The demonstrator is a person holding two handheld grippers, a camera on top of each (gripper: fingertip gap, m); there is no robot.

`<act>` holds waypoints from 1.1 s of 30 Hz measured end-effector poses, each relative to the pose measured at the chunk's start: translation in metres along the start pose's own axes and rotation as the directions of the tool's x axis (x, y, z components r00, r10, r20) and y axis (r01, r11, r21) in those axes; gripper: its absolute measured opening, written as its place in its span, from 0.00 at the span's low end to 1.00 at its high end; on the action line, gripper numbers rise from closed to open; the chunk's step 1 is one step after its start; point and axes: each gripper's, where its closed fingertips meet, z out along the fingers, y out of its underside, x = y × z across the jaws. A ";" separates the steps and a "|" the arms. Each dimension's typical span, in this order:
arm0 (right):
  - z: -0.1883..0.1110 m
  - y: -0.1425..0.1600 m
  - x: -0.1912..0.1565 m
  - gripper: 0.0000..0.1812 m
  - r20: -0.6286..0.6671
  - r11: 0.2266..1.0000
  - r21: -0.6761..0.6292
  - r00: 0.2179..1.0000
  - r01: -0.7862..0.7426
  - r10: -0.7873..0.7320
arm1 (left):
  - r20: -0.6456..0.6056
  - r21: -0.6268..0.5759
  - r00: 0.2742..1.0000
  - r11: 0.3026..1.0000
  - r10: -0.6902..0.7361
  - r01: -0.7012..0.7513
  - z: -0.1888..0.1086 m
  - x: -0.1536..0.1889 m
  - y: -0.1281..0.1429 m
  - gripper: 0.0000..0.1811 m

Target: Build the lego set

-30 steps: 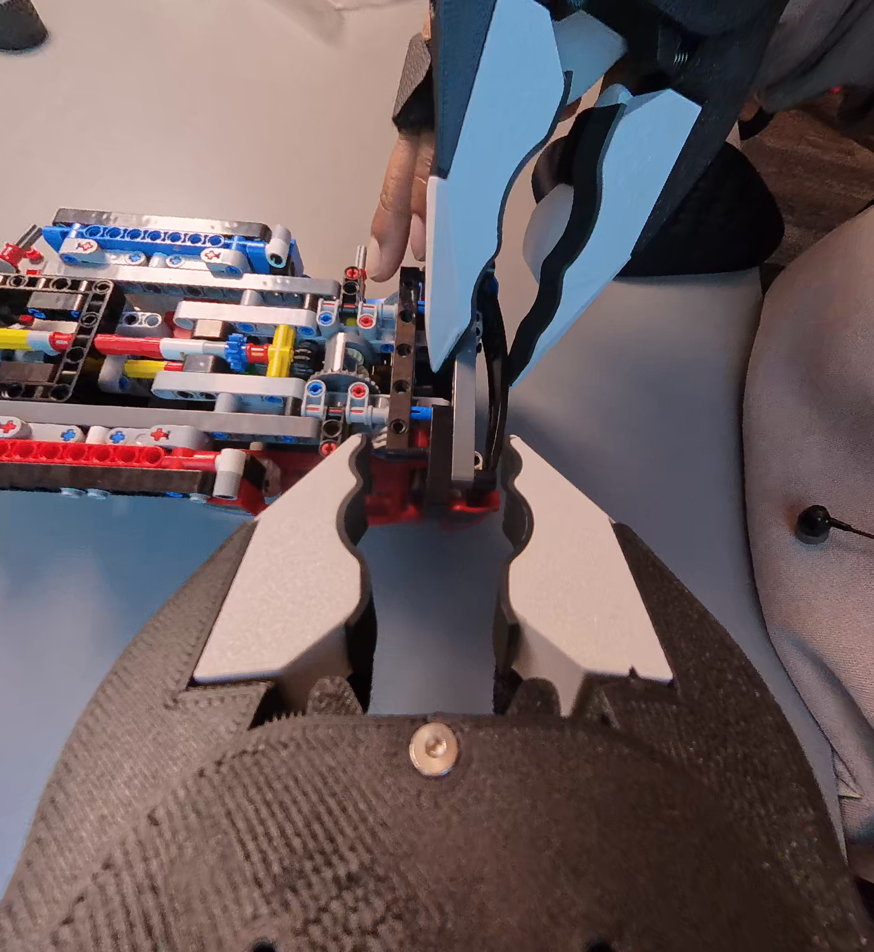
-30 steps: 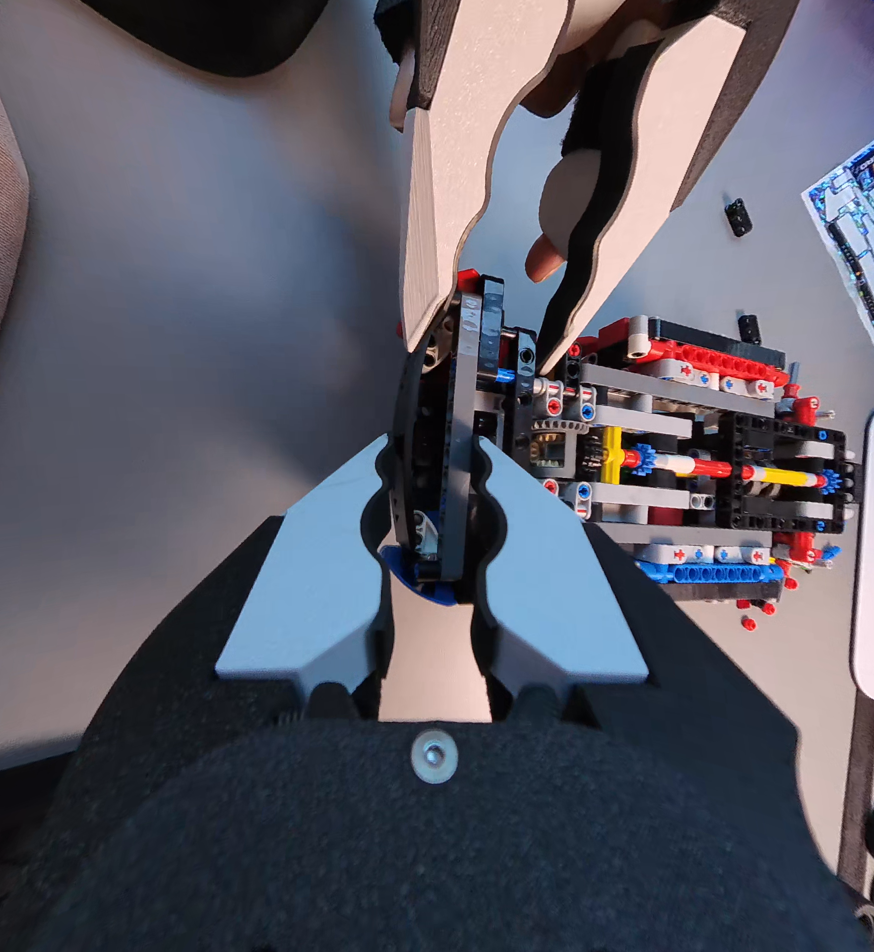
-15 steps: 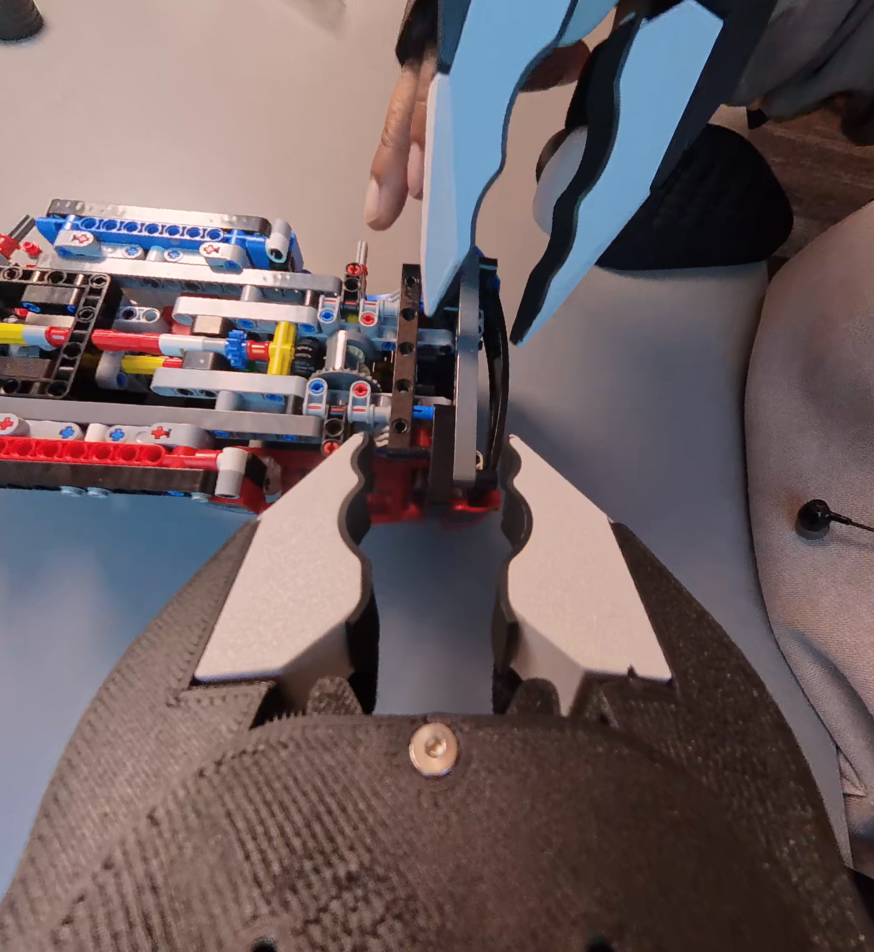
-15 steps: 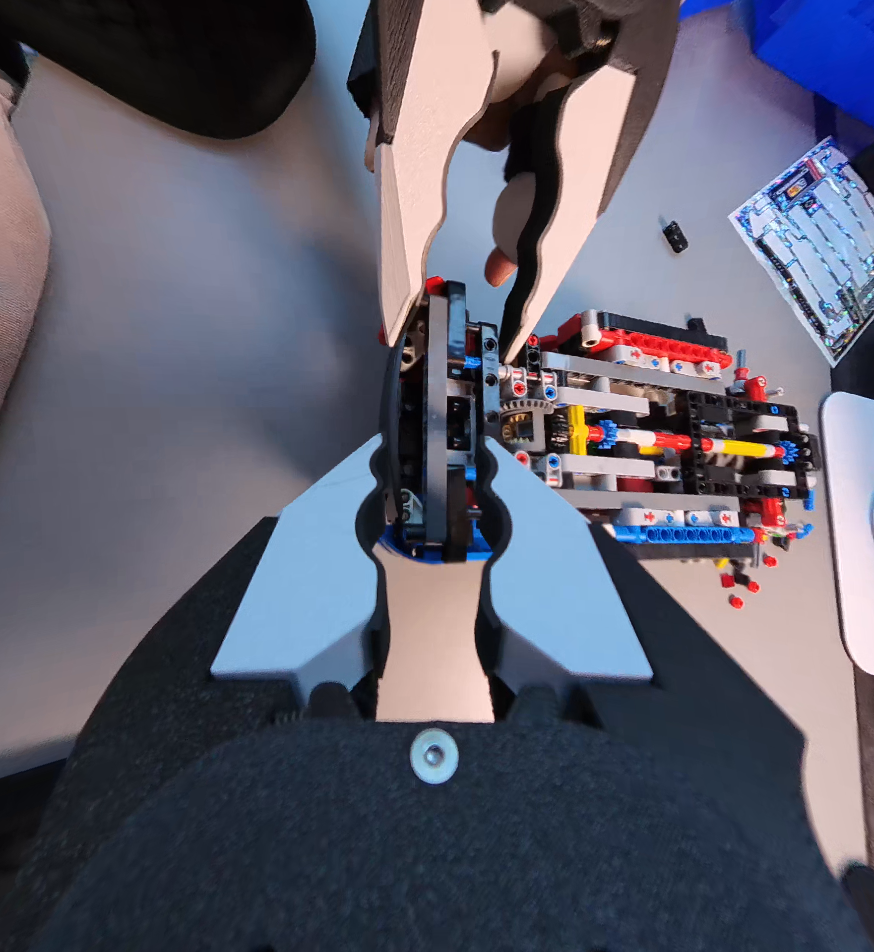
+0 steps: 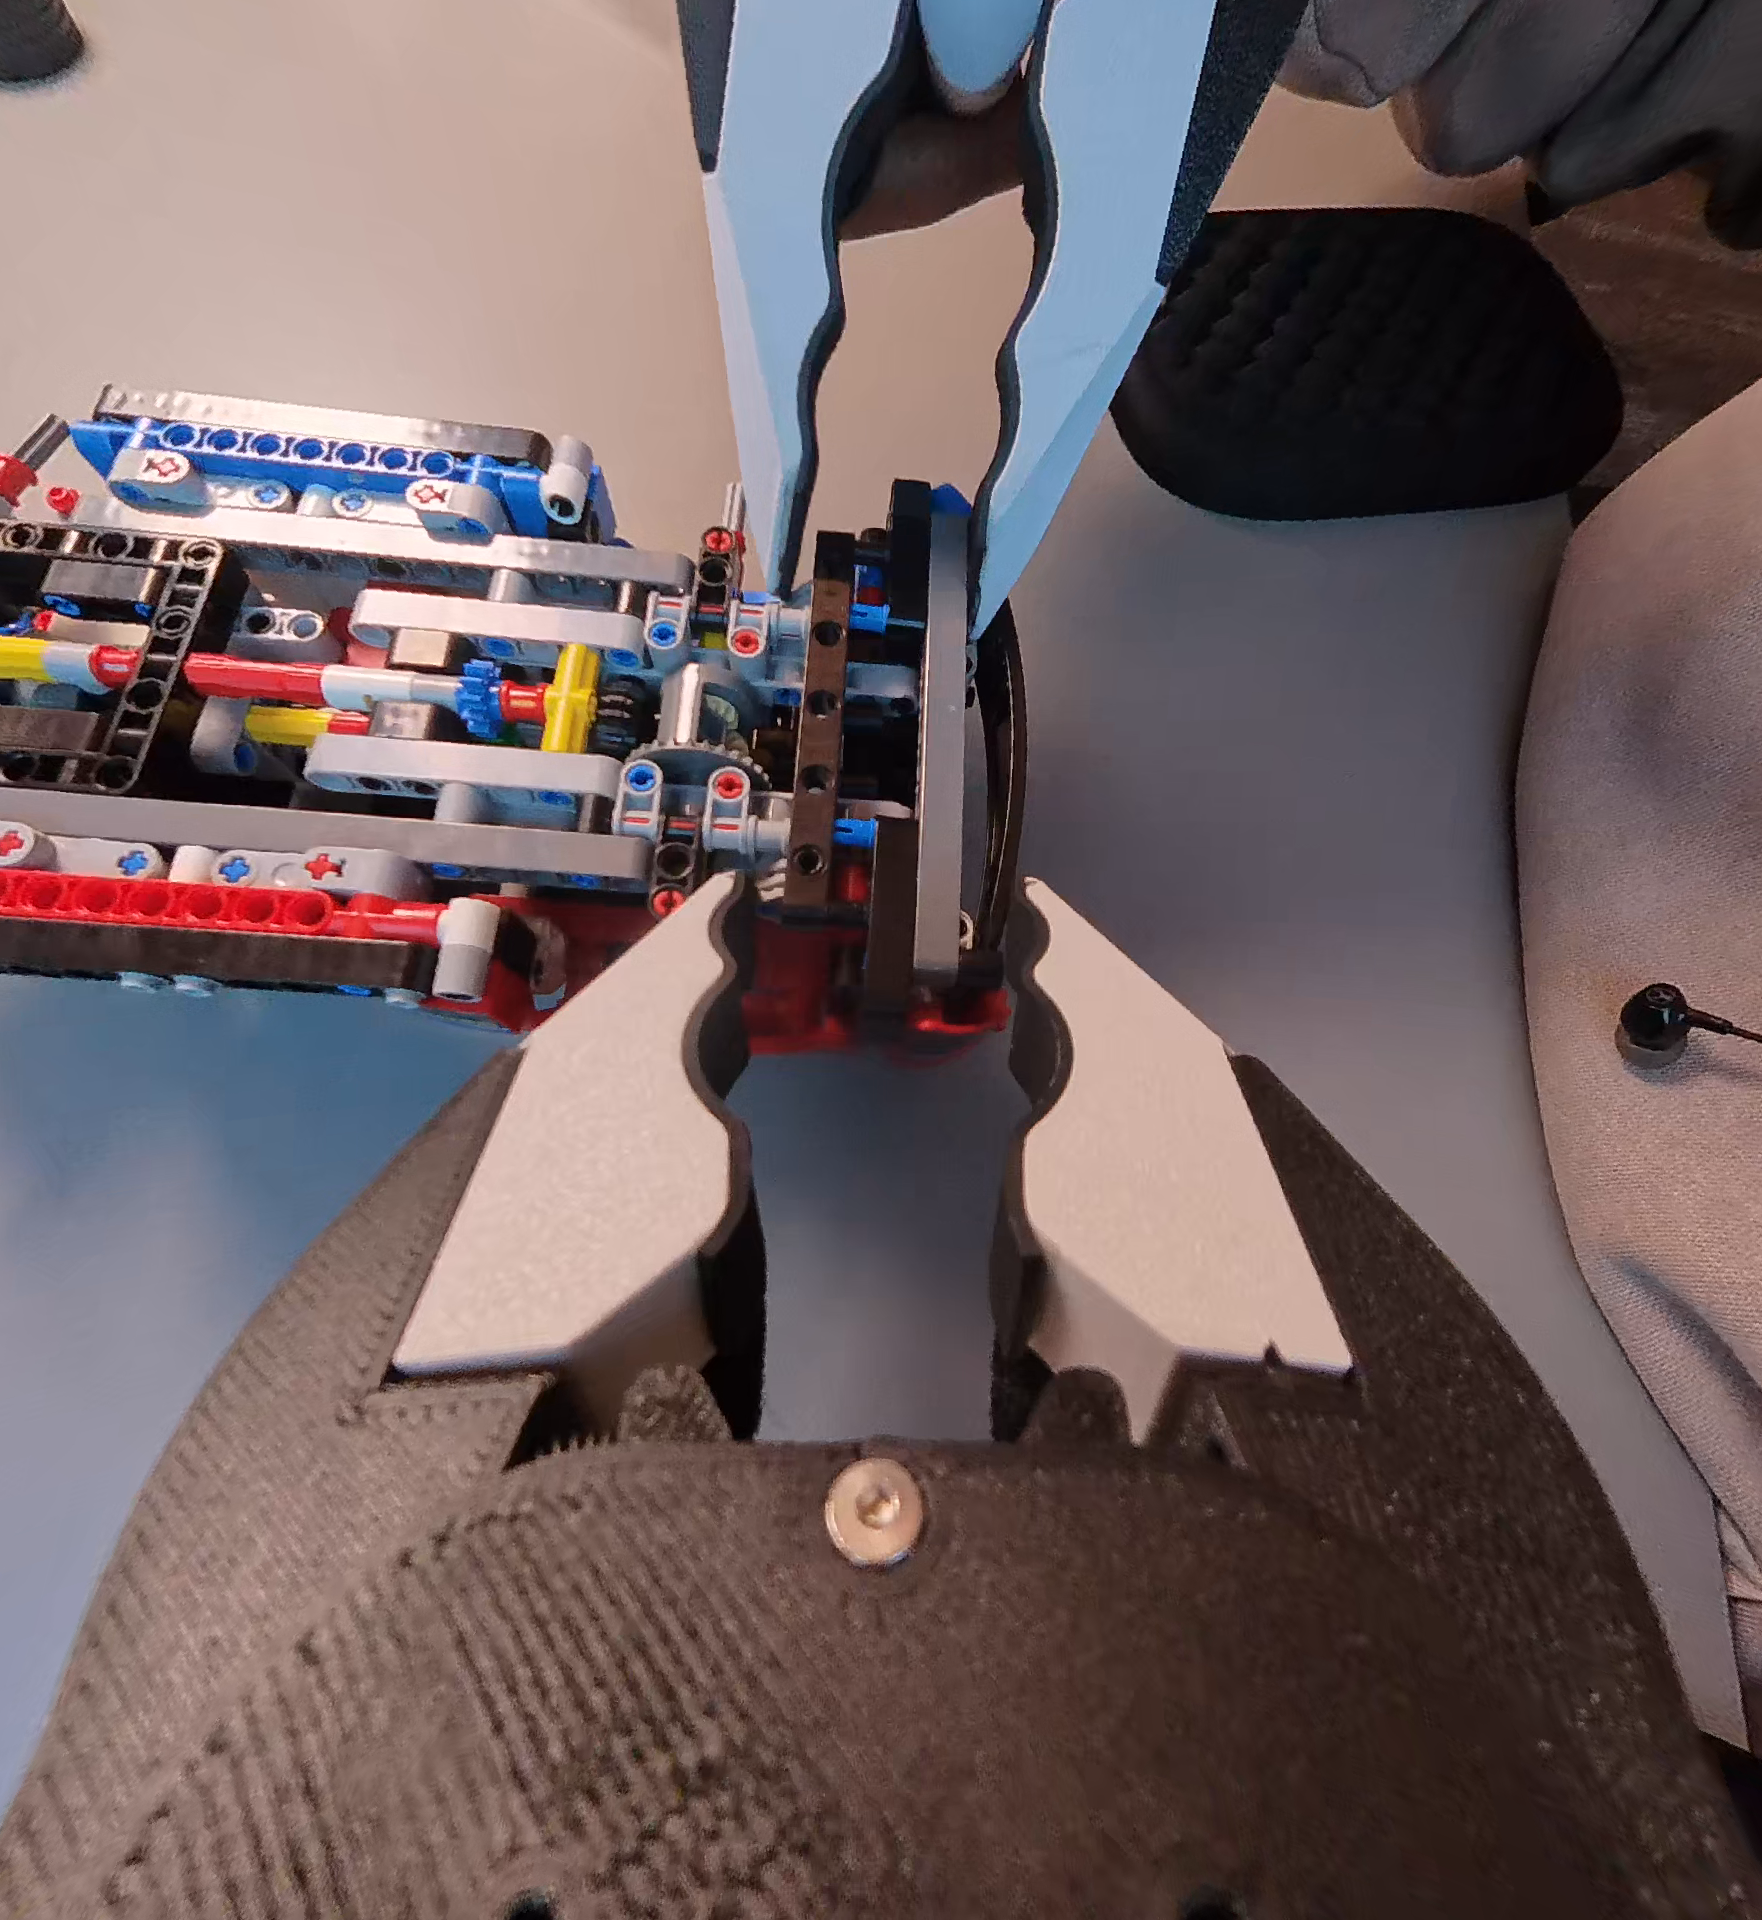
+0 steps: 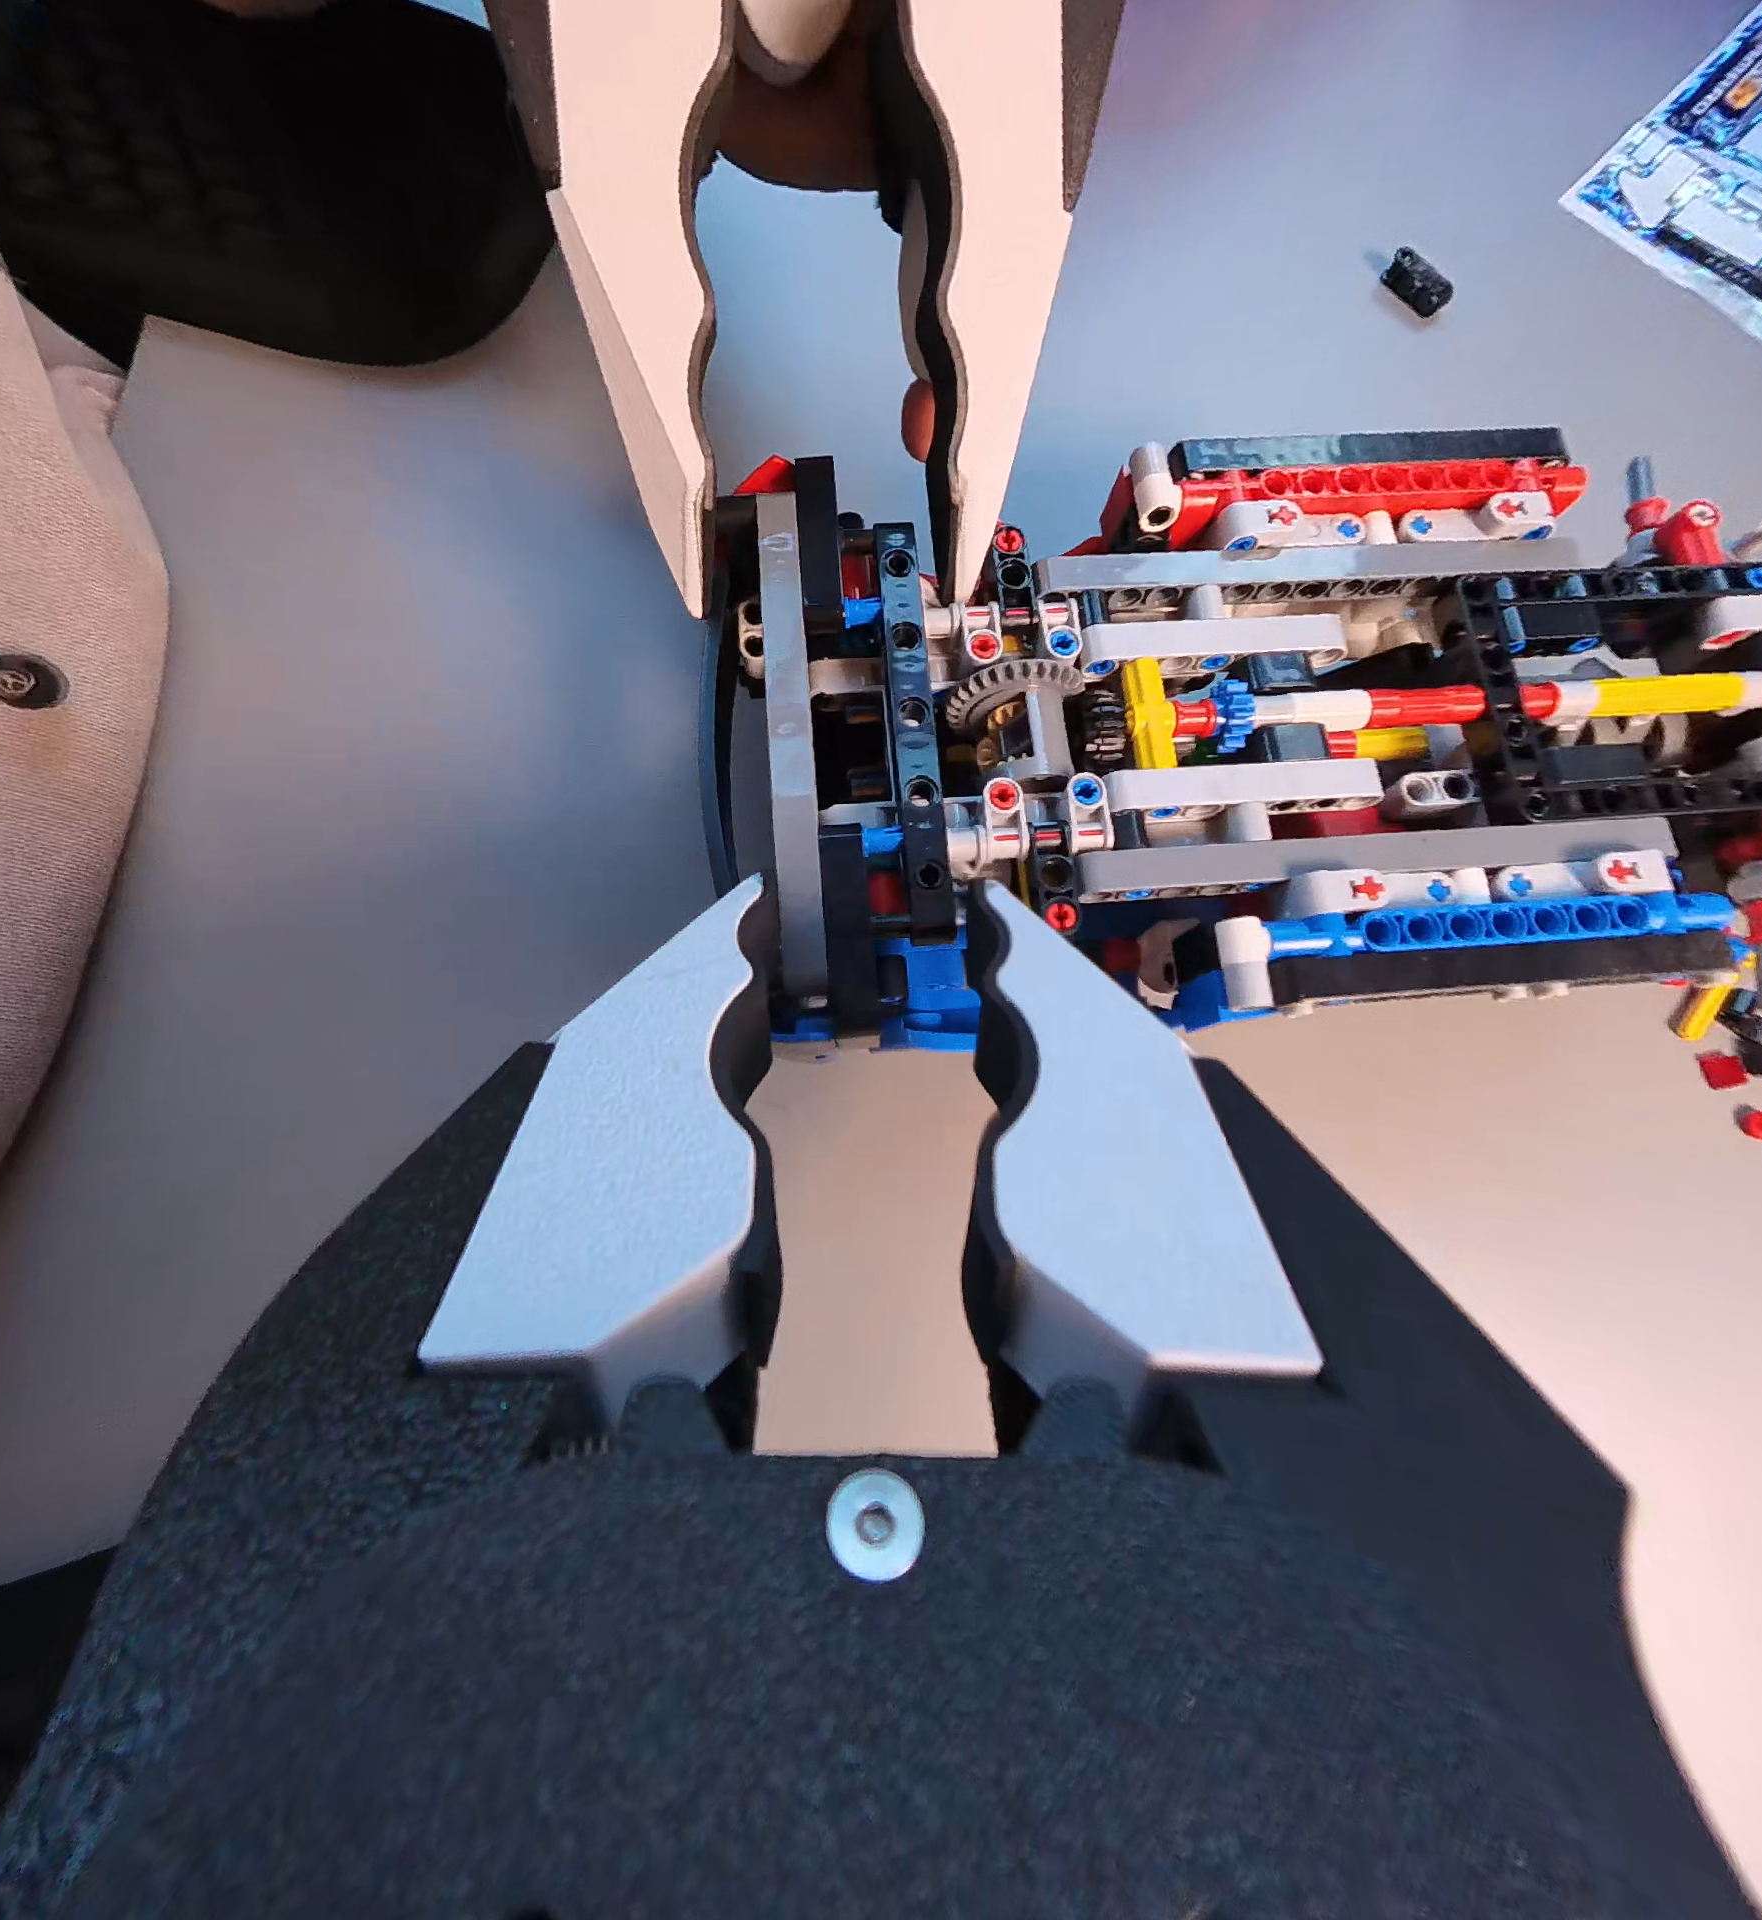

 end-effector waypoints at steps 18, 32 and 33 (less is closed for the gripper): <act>-0.001 -0.003 0.003 0.17 -0.003 1.000 0.020 1.000 -0.013 0.013 | -0.008 -0.001 0.996 0.996 -0.085 0.085 -0.002 -0.007 -0.004 0.21; 0.002 -0.001 0.003 0.16 -0.006 0.999 0.048 1.000 0.014 -0.014 | 0.020 -0.143 0.990 0.980 0.140 -0.136 0.001 -0.008 -0.001 0.16; 0.003 0.001 0.003 0.16 -0.007 0.999 0.045 1.000 0.020 -0.020 | 0.021 -0.145 0.990 0.980 0.143 -0.138 0.003 -0.007 0.000 0.16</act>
